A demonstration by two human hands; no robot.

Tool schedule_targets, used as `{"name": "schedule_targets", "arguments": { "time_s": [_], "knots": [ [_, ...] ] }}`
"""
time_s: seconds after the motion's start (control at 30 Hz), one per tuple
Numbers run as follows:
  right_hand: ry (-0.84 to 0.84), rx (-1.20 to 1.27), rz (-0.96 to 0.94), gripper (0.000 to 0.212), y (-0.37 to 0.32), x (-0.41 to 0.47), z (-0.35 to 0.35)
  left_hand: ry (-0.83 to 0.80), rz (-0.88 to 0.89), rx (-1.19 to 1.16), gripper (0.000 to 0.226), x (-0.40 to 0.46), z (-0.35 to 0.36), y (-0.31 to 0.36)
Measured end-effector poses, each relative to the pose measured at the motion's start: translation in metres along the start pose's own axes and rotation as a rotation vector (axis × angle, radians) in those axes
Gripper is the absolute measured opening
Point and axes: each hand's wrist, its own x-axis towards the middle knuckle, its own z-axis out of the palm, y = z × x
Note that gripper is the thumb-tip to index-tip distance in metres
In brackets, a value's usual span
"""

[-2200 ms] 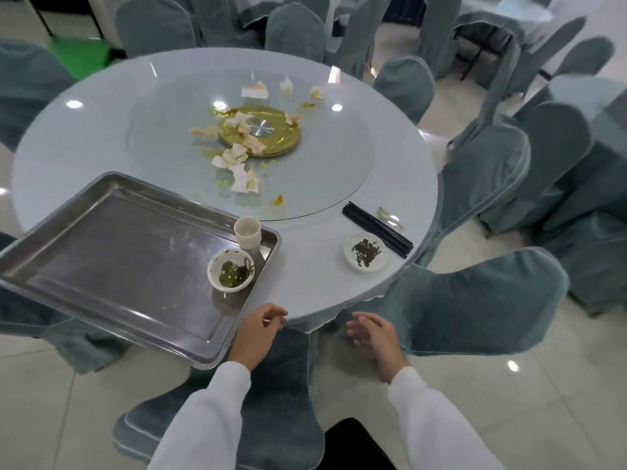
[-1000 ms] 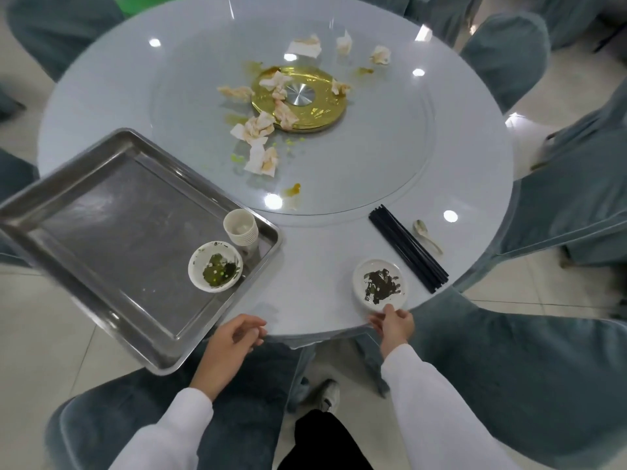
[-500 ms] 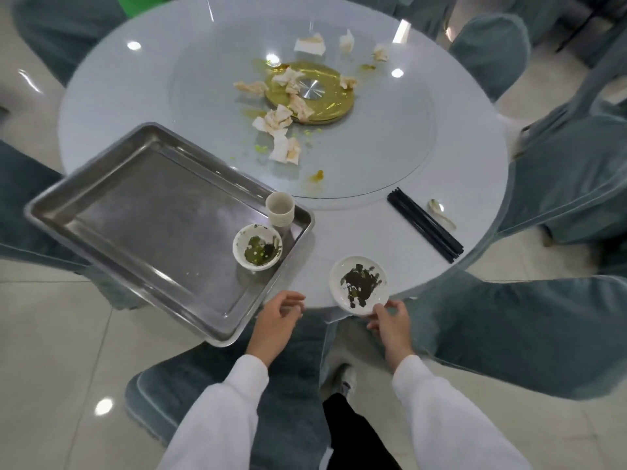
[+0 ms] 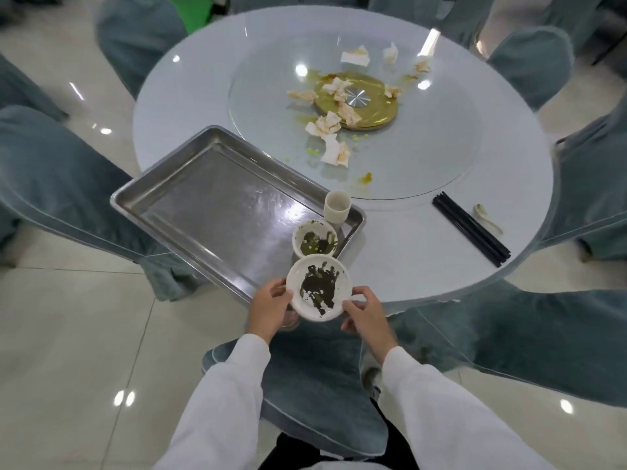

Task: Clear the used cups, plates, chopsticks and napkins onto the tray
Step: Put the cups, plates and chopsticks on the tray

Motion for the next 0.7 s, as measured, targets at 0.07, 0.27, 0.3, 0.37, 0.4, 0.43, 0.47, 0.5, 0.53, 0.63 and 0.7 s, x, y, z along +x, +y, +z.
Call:
{"name": "schedule_targets", "arguments": {
  "time_s": [0.07,0.27,0.3,0.37,0.4,0.43,0.47,0.5,0.53,0.63,0.7],
  "knots": [
    [-0.03,-0.025,-0.006,0.016,-0.005,0.0,0.015,0.039,-0.005,0.021,0.033,0.006,-0.016,-0.005],
    [-0.17,-0.1,0.023,0.029,-0.019,0.003,0.044,0.119,-0.055,-0.001,0.028,0.021,-0.047,-0.008],
    [-0.185,-0.116,0.041,0.03,-0.02,0.004,0.046,0.125,-0.055,0.008,0.027,0.026,-0.051,-0.008],
    [-0.188,-0.124,0.071,0.027,-0.021,0.006,0.046,0.136,-0.07,0.013,0.026,0.033,-0.058,-0.009],
    [-0.181,-0.113,0.081,0.023,-0.02,0.007,0.044,0.142,-0.077,0.025,0.026,0.039,-0.06,-0.008],
    [-0.173,-0.101,0.091,0.02,-0.019,0.008,0.041,0.149,-0.084,0.047,0.025,0.042,-0.061,-0.009],
    [-0.163,-0.093,0.097,0.017,-0.017,0.008,0.037,0.159,-0.095,0.068,0.025,0.047,-0.061,-0.009],
    [-0.15,-0.091,0.1,0.016,-0.015,0.01,0.033,0.167,-0.107,0.086,0.025,0.052,-0.061,-0.009],
    [-0.137,-0.093,0.101,0.016,-0.013,0.011,0.029,0.171,-0.121,0.103,0.025,0.057,-0.06,-0.009],
    [-0.099,-0.082,0.113,0.014,-0.007,0.015,0.018,0.167,-0.153,0.163,0.026,0.07,-0.058,-0.012],
    [-0.08,-0.057,0.127,0.014,-0.004,0.017,0.012,0.157,-0.157,0.226,0.027,0.076,-0.056,-0.013]
  ]
}}
